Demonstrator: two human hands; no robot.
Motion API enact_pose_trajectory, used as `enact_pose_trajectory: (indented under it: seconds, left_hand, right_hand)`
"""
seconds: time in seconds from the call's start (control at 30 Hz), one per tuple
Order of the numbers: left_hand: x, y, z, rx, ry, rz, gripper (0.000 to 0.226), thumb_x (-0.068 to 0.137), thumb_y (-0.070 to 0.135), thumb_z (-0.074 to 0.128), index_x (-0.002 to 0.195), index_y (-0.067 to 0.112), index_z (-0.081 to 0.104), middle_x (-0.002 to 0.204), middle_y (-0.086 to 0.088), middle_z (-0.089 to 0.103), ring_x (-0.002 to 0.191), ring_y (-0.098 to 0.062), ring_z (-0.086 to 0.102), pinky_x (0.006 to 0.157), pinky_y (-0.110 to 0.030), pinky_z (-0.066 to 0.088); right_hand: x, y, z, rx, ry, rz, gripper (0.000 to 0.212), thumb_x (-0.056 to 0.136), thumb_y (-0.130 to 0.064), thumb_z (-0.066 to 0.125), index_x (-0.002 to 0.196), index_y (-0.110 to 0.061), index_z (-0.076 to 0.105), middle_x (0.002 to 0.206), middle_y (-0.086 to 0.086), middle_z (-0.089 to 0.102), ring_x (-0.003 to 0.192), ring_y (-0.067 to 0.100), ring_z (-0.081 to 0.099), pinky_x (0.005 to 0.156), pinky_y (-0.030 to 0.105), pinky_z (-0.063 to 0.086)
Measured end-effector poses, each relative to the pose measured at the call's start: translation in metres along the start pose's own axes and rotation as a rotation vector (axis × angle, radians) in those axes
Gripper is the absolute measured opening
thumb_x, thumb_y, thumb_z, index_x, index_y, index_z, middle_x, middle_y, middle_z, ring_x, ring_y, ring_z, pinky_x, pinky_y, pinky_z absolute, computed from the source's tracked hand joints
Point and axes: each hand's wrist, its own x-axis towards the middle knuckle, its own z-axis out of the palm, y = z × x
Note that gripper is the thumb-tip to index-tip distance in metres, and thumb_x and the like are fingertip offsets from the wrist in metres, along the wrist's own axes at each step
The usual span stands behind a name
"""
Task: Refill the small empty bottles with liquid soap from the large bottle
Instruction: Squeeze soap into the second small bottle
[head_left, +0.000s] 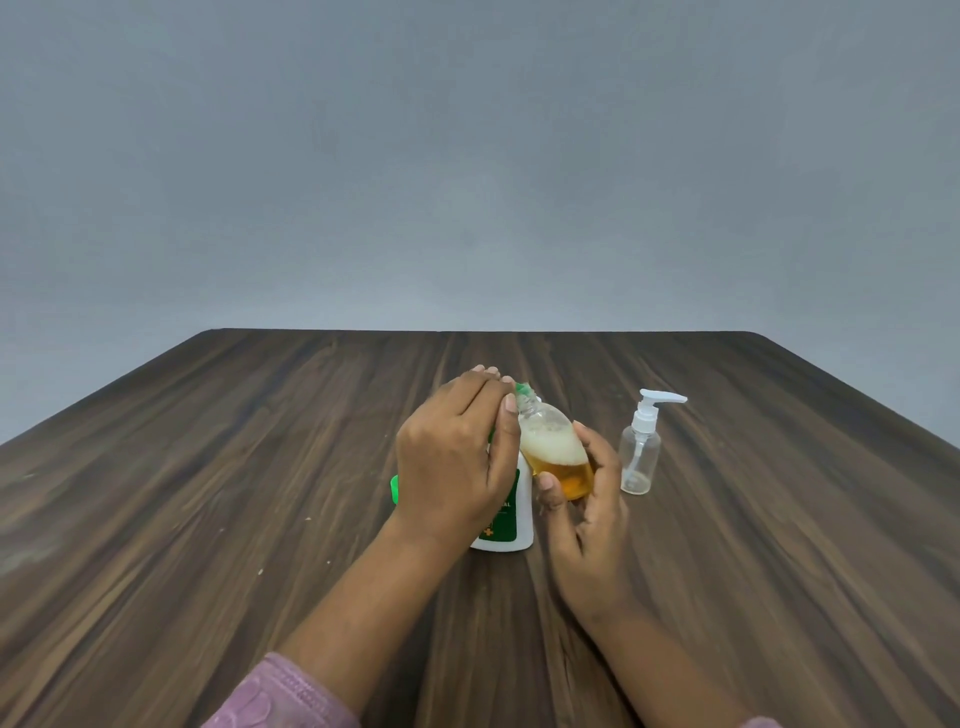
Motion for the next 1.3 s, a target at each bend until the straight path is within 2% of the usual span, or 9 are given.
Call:
enact_pose_trajectory:
  seconds: [0.17,0.37,0.53,0.67,0.83,1.0,1.07,1.2,1.3]
  left_hand:
    - [0.000,0.000,0.000,0.016,-0.008,0.001,0.040,0.097,0.023,0.037,0.094,0.005,0.072,0.096,-0.004,0.072,0.097,-0.016,0.067,0.085,-0.020,0.047]
    - [-0.009,-0.005,0.005,0.002,-0.008,-0.021,0.047,0.100,0.027,0.032,0.099,0.003,0.072,0.102,-0.007,0.072,0.101,-0.018,0.066,0.087,-0.023,0.049]
    - [-0.003,-0.001,-0.001,0.004,-0.019,-0.006,0.039,0.097,0.022,0.037,0.095,0.004,0.072,0.097,-0.005,0.072,0.097,-0.017,0.067,0.084,-0.021,0.048]
    - [0.003,0.000,-0.003,0.026,-0.021,0.003,0.038,0.096,0.023,0.037,0.092,0.006,0.072,0.092,-0.003,0.071,0.091,-0.015,0.066,0.076,-0.019,0.046]
    - [-0.007,-0.004,0.002,0.012,-0.011,-0.012,0.038,0.096,0.022,0.039,0.096,0.004,0.073,0.098,-0.005,0.072,0.099,-0.017,0.066,0.086,-0.018,0.045]
    - [-0.008,-0.001,0.000,0.015,-0.019,-0.016,0.038,0.096,0.022,0.039,0.098,0.004,0.073,0.099,-0.006,0.072,0.099,-0.017,0.067,0.087,-0.019,0.046]
    - [-0.003,0.001,-0.003,0.023,-0.028,0.004,0.037,0.096,0.021,0.039,0.095,0.005,0.073,0.096,-0.006,0.072,0.094,-0.016,0.067,0.083,-0.017,0.045]
    - [0.005,0.003,-0.007,0.053,-0.040,0.006,0.036,0.095,0.022,0.038,0.086,0.007,0.070,0.088,-0.002,0.069,0.080,-0.014,0.064,0.064,-0.023,0.047]
    - [0.002,0.001,-0.004,0.035,-0.023,0.011,0.036,0.096,0.021,0.038,0.090,0.006,0.071,0.090,-0.004,0.070,0.087,-0.016,0.066,0.074,-0.020,0.047]
  right_hand:
    - [0.001,-0.001,0.001,0.016,-0.004,0.007,0.043,0.092,-0.030,0.049,0.132,-0.027,0.036,0.116,-0.006,0.058,0.099,0.002,0.061,0.071,0.008,0.049]
    - [0.000,0.000,-0.001,-0.029,-0.011,-0.003,0.041,0.092,-0.030,0.049,0.131,-0.022,0.039,0.116,-0.028,0.055,0.099,0.002,0.060,0.074,0.009,0.048]
    - [-0.001,0.001,0.000,-0.008,-0.006,0.007,0.041,0.094,-0.023,0.051,0.133,-0.020,0.038,0.118,-0.011,0.057,0.100,0.001,0.060,0.072,0.008,0.050]
    - [0.001,0.000,0.001,0.013,-0.006,0.020,0.044,0.091,-0.008,0.053,0.130,-0.020,0.038,0.114,-0.014,0.059,0.098,-0.001,0.061,0.070,0.007,0.050]
    - [-0.001,0.001,0.000,0.008,-0.008,0.009,0.043,0.093,-0.026,0.049,0.132,-0.017,0.037,0.116,-0.019,0.055,0.097,0.000,0.060,0.071,0.008,0.049]
    - [-0.002,0.002,-0.001,0.006,-0.015,0.010,0.041,0.094,-0.014,0.053,0.132,-0.011,0.038,0.112,-0.021,0.058,0.097,-0.001,0.061,0.070,0.007,0.049]
    - [-0.002,0.002,0.000,0.008,-0.016,0.006,0.041,0.094,-0.013,0.053,0.132,-0.013,0.037,0.112,-0.018,0.059,0.096,-0.001,0.061,0.070,0.008,0.049]
    - [-0.001,-0.002,0.001,0.018,-0.006,0.005,0.042,0.092,-0.027,0.049,0.132,-0.023,0.036,0.114,-0.006,0.060,0.095,0.000,0.062,0.069,0.008,0.049]
    - [-0.001,-0.001,0.001,0.002,-0.003,-0.012,0.042,0.092,-0.026,0.048,0.131,-0.016,0.037,0.115,-0.006,0.058,0.097,-0.002,0.061,0.069,0.007,0.049]
